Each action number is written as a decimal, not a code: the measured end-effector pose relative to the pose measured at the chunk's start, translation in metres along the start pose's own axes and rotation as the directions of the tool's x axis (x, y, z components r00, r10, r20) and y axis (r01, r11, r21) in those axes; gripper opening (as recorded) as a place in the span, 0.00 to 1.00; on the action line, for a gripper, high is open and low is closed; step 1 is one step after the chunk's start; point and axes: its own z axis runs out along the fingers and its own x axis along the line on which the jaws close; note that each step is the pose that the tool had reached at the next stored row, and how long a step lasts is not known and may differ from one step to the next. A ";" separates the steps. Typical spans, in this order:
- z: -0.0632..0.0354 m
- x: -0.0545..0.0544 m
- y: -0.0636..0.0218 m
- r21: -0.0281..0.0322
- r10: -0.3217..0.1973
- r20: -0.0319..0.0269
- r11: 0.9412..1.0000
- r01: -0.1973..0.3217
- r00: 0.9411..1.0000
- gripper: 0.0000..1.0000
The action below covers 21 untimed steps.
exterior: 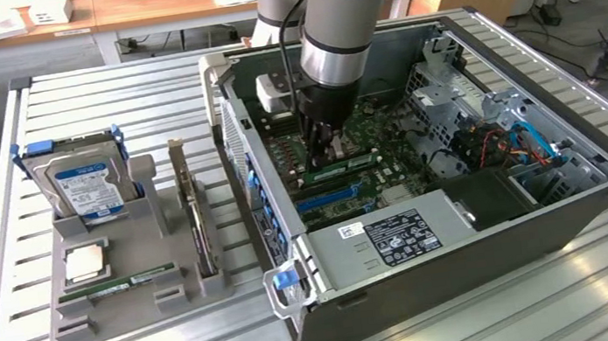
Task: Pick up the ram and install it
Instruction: 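Press down the ram until it locks into place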
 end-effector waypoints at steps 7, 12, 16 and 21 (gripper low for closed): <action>-0.0002 0.000 0.0000 0.000 0.000 0.000 1.000 0.000 1.000 0.11; -0.0054 0.000 0.0002 0.000 0.000 0.000 1.000 0.000 1.000 0.11; -0.0097 0.000 0.0004 0.000 0.000 0.000 1.000 0.000 1.000 0.11; -0.0102 0.000 0.0004 0.000 0.000 0.000 1.000 0.000 1.000 0.11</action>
